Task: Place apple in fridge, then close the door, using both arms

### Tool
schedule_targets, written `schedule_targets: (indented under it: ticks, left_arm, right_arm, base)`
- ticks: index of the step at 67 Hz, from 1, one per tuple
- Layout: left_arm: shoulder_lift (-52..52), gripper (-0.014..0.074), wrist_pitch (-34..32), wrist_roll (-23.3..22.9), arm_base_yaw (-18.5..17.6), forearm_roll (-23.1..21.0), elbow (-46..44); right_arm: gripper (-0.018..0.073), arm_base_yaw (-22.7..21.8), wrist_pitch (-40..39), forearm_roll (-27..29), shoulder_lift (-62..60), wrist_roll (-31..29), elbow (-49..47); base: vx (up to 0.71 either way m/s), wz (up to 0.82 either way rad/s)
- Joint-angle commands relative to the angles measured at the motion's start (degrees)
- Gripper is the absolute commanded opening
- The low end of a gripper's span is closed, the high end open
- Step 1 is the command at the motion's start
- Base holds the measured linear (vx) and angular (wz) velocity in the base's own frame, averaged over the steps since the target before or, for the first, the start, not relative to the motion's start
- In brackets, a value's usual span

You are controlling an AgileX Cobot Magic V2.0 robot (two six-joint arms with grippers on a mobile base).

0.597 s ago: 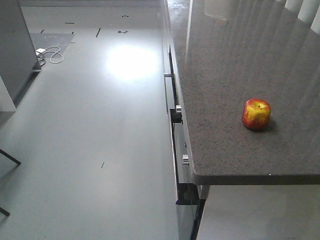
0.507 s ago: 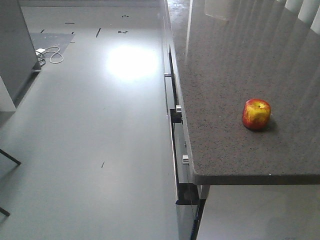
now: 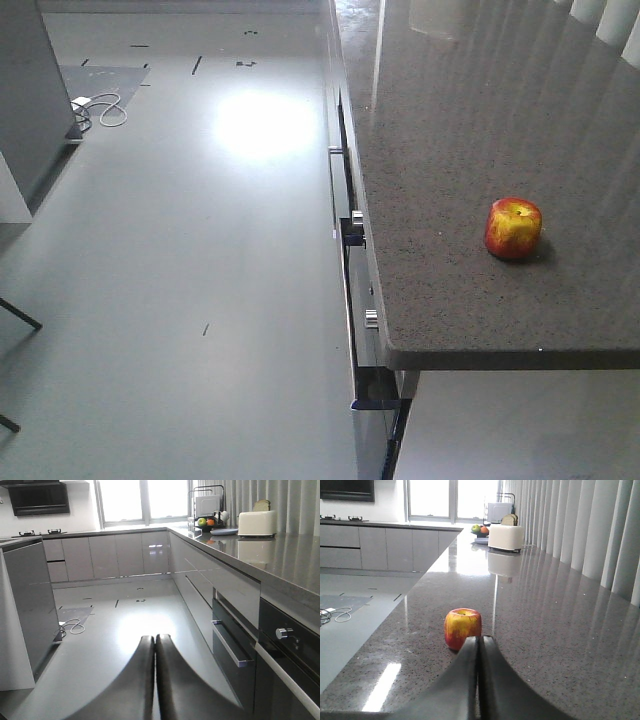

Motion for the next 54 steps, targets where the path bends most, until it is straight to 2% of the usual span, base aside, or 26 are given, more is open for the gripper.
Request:
schedule_targets:
  ticks: [1,21,31,39,54]
  left_arm:
    - [-0.8,-0.0006,-3.92,0.09,-0.5,-0.03,-1.04]
    - [-0.8,-0.0006,-3.92,0.09,-0.5,-0.03,-1.04]
    - [-0.8,-0.0006,-3.92,0.09,-0.5,-0.03,-1.04]
    - [-0.8,-0.0006,-3.92,0.09,-0.5,-0.03,-1.04]
    - [-0.8,-0.0006,-3.92,0.09,-0.5,-0.03,-1.04]
  right_arm:
    - [-0.0003,-0.31,2.39,-0.62,5.71,-0.08,-7.92]
    - [0.0,-0.31,14.49,-0.26,24.0,-0.3,-23.76]
    - [0.0036,-0.31,20.46,-0.19,32.73,-0.47,-30.07]
    - [0.0133,-0.29,24.12,1.37,39.29,-1.42,-34.58]
    - [0.0449,-0.31,28.52,8.05,51.11,-8.71,-40.78]
  base:
    - [0.0,0.0]
    - [0.0,0.0]
    - [0.0,0.0]
    - [0.0,0.0]
    - [0.0,0.0]
